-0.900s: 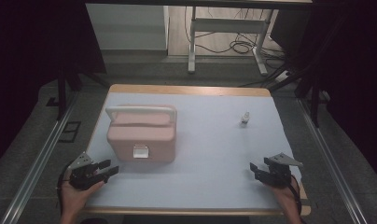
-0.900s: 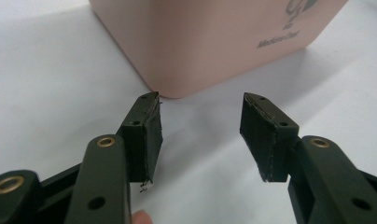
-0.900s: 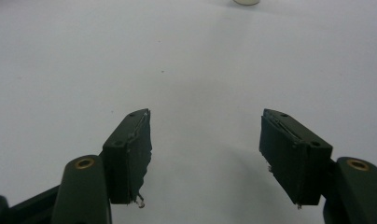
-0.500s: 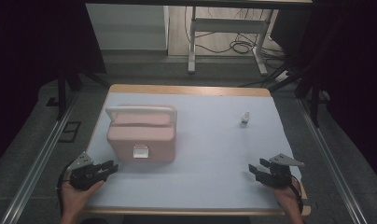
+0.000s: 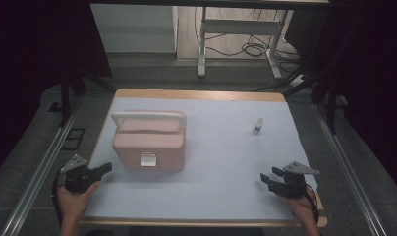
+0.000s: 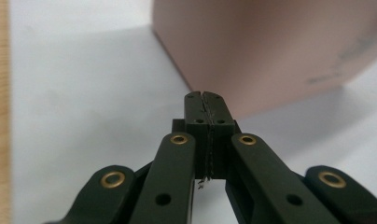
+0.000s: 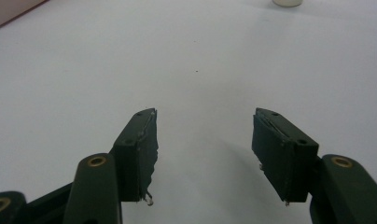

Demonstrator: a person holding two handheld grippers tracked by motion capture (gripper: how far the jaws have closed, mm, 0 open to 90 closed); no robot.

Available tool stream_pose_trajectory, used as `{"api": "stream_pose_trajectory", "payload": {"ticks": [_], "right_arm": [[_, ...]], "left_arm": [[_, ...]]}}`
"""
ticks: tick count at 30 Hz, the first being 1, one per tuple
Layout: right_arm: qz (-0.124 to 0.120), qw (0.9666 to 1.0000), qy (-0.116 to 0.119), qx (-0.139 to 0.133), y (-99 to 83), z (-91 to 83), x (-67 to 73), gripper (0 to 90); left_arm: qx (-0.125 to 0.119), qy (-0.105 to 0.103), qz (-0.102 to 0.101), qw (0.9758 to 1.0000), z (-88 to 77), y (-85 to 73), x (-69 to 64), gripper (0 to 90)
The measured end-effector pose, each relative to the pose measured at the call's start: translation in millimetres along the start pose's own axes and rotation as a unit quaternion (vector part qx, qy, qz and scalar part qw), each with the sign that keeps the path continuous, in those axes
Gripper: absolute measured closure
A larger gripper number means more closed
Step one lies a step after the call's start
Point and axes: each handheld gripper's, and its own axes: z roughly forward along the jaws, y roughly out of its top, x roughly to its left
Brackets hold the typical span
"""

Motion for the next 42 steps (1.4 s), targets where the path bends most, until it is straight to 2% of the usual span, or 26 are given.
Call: {"api": "stream_pose_trajectory", "payload": {"ticks": [6,11,14,16,21,28,30,42], "right_arm": [[-0.005,1.0,0.0,-0.001,1.6,2.2,2.6,40.0],[-0.009,0.9999,-0.005,0.002,1.7,2.8,5.5,39.5],[-0.011,0.9999,-0.008,0.002,0.8,2.4,5.5,38.9],[-0.008,0.9999,-0.011,0.004,-0.4,2.0,4.7,38.9],[-0.004,0.9999,-0.017,0.003,-2.1,-1.0,3.9,38.7],[-0.007,0.9998,-0.016,0.001,-1.4,-1.4,6.2,38.5],[-0.008,0.9998,-0.016,0.001,-1.4,-1.3,6.6,38.4],[-0.009,0.9998,-0.017,0.006,-2.2,-1.1,6.3,38.1]], "left_arm": [[0.021,0.002,0.006,0.9998,19.5,27.2,8.3,89.9],[0.026,-0.013,0.006,0.9995,36.8,45.3,13.1,89.9],[0.029,-0.03,0.013,0.999,45.3,51.2,9.7,89.9],[0.034,-0.02,0.019,0.9991,48.5,54.0,6.5,90.0],[0.033,-0.023,0.011,0.9991,50.0,55.4,5.4,90.0],[0.03,-0.035,0.012,0.9989,60.5,55.6,-7.0,90.0],[0.029,-0.047,0.008,0.9985,65.6,56.2,-10.6,90.0],[0.043,-0.074,0.03,0.9959,93.9,61.2,-43.6,90.0]]}}
